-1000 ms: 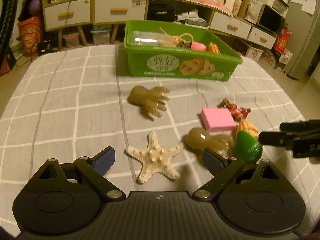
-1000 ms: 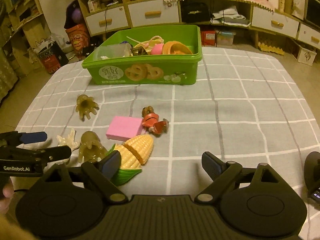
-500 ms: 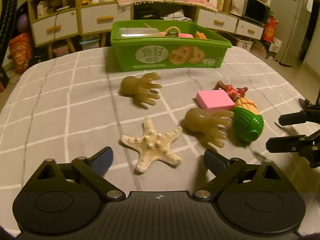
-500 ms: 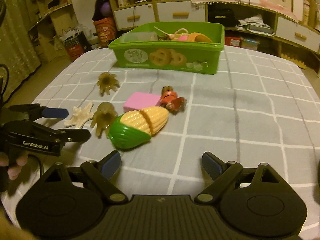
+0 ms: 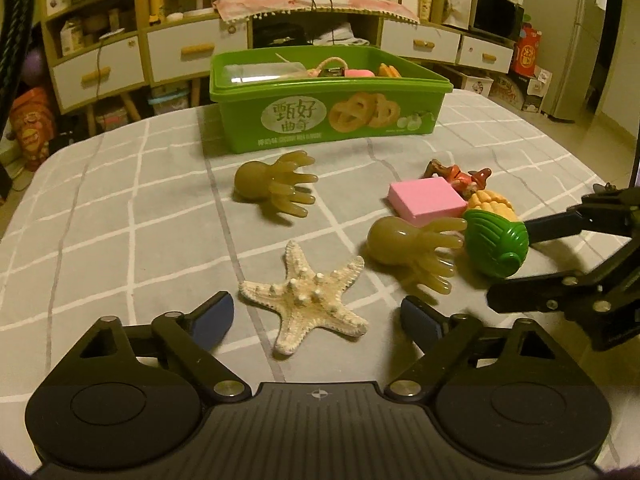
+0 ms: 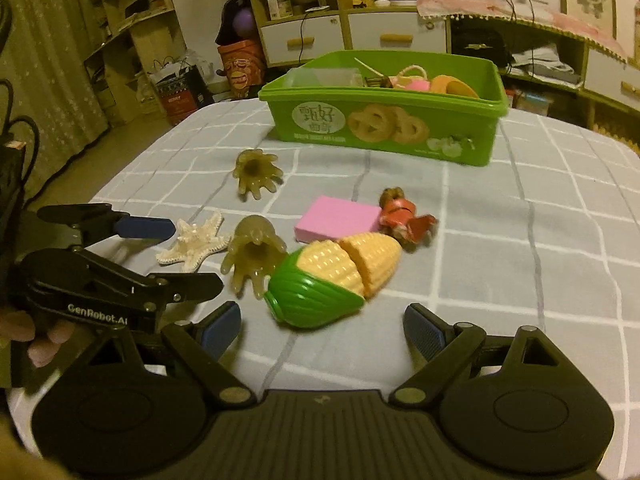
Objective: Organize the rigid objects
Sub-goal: 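Reach the right tool to the green toy corn while the left tool reaches the white starfish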
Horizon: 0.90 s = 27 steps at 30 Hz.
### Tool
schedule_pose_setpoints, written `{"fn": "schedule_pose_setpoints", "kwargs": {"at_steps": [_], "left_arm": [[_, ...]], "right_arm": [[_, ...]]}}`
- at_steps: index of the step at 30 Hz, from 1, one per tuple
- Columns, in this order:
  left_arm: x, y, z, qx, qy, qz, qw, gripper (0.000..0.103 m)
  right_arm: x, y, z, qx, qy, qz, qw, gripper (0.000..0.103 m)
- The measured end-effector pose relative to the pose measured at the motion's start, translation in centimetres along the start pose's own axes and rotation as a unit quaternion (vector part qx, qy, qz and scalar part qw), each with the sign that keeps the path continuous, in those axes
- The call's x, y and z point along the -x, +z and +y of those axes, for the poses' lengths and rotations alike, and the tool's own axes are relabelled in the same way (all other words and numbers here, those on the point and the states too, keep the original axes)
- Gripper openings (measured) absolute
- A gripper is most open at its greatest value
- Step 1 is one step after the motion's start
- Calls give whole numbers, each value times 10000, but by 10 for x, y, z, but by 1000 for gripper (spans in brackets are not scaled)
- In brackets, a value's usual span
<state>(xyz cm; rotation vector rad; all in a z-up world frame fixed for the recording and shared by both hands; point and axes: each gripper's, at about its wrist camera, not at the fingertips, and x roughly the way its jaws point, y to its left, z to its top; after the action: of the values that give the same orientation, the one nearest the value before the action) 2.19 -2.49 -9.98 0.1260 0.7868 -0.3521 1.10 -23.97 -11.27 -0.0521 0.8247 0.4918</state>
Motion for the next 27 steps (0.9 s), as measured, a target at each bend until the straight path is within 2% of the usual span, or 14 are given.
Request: {"fn": "schedule_pose_setpoints", "kwargs": {"at_steps": [8,10,11,13,16,23,27], "left_arm": [[2,4,3,50,68,-67,9999,69],[2,4,3,81,90,-84,9999,63],[3,4,4,104,88,-81,9999,63],[3,5,5,123,94,-80,9998,62],[4,4,4,147,112,-83,9998,62],[3,5,5,192,118,-88,9997,61],[3,6,5,211,128,-93,9997,60]], "right_arm": [[-5,5,0,-232,-207,-189,9993,77],[-3,4,-2,-229,-279,-225,9991,71],[-2,3,-4,-239,-305,-228,9990,70],[0,3,-8,-279,-346,-241,9987,59],[3,3,-13,-315,-429,-248,9983,51],[9,1,-31,-517,-864,-216,9947,49],[9,2,-33,-533,-828,-235,9949,49]]}}
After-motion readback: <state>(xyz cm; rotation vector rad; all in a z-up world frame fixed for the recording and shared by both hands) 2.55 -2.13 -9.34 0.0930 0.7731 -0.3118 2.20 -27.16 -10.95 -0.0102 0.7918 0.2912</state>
